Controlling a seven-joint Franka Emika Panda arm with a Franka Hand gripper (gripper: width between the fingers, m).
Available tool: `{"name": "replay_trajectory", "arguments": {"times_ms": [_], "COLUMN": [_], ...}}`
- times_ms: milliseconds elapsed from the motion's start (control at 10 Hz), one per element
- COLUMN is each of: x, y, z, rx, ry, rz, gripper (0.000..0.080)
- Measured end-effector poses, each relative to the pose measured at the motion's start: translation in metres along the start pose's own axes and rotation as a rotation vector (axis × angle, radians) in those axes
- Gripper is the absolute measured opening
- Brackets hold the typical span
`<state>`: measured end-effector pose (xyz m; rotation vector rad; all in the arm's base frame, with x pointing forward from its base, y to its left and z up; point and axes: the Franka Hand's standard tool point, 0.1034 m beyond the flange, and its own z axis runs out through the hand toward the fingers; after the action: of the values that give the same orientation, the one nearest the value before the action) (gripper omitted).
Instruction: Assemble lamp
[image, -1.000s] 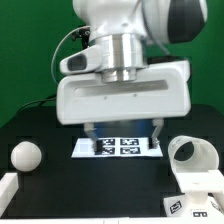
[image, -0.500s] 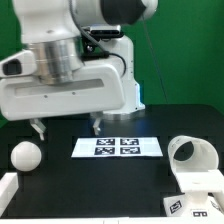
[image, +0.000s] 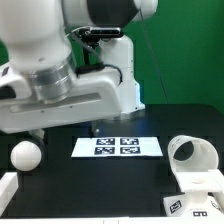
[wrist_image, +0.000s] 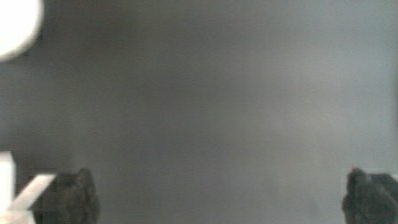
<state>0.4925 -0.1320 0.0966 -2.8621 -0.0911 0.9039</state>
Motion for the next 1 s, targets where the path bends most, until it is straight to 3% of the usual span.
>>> {"name": "replay_trajectory", "arguments": {"times_ms": [100,200,300,600,700,800,900,1000], "x": [-0.002,-0.006,-0.009,-0.009,-0.01,-0.017,-0.022,-0.017], "y": [0.012,0.017,0.022,0.023,0.03,0.044,0.052,0.05], "z": [-0.001,0.004,0.012,0.014,0.016,0.024,0.024,0.021], "rx": [-0.06,-0.086,-0.034,-0.033,-0.049,-0.093,-0.152,-0.204], "ry": [-0.061,-0.089,-0.101,-0.102,-0.108,-0.145,-0.187,-0.185], "rz": [-0.02,-0.028,0.005,0.007,-0.038,-0.075,-0.09,-0.11], "gripper": [0.0699,0.0699,0.0699,0.0699,0.0699,0.0699,0.0699,0.0699]}}
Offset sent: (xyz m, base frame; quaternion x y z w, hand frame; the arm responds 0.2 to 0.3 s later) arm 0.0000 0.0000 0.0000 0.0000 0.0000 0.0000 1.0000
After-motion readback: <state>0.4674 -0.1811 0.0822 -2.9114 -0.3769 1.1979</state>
